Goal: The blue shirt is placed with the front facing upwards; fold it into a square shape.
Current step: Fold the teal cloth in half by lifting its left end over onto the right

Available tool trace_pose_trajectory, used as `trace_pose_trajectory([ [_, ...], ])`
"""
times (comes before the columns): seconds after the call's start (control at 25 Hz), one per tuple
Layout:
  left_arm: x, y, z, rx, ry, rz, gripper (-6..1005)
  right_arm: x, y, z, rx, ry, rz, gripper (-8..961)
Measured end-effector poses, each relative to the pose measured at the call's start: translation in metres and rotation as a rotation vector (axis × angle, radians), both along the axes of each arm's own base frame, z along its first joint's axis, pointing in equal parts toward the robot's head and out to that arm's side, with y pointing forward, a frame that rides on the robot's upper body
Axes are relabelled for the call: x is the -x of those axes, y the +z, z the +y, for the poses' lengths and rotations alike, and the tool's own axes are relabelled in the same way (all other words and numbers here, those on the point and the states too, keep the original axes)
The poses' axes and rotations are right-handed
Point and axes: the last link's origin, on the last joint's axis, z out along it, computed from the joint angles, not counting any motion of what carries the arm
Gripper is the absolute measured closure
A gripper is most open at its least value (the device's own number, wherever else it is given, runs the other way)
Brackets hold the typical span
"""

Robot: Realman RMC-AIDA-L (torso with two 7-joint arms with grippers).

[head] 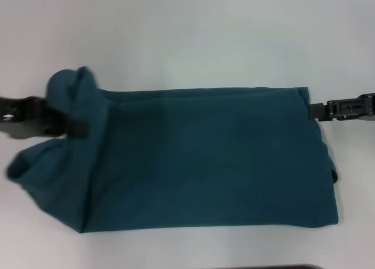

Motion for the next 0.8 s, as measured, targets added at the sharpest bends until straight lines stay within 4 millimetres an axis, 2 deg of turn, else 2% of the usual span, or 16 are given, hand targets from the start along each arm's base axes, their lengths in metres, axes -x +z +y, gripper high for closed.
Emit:
trace_pose_trajectory([
  [0.08, -0.018, -0.01, 0.003, 0.025, -0.036, -0.043, 934, 0.0, 0.001, 0.004, 0.01, -0.008, -0.03, 105],
  [0.12, -0.043, -0.025, 0.005, 0.066, -0.092, -0.088, 932, 0.0, 0.0, 0.005, 0.012, -0.009, -0.037, 105],
  [0.16, -0.047, -0.027, 0.005, 0.072, -0.1, -0.095, 931, 0.0, 0.0, 0.006, 0.014, -0.007, -0.043, 105],
  [0.28, -0.076, -0.043, 0.009, 0.1, -0.157, -0.133, 926, 0.004, -0.001, 0.01, 0.023, 0.002, -0.054, 105],
  [0.4, -0.093, -0.051, 0.014, 0.103, -0.18, -0.151, 921, 0.007, -0.003, 0.014, 0.033, 0.012, -0.066, 105],
  [0.44, -0.093, -0.051, 0.014, 0.103, -0.18, -0.151, 919, 0.007, -0.003, 0.014, 0.033, 0.012, -0.066, 105],
  [0.48, -0.108, -0.059, 0.018, 0.101, -0.2, -0.179, 918, 0.007, -0.004, 0.014, 0.037, 0.014, -0.073, 105],
  [0.68, -0.127, -0.074, 0.021, 0.118, -0.234, -0.189, 910, 0.008, -0.006, 0.015, 0.038, 0.016, -0.077, 105],
  [0.8, -0.138, -0.09, 0.022, 0.133, -0.252, -0.184, 905, 0.007, -0.007, 0.015, 0.035, 0.015, -0.08, 105],
])
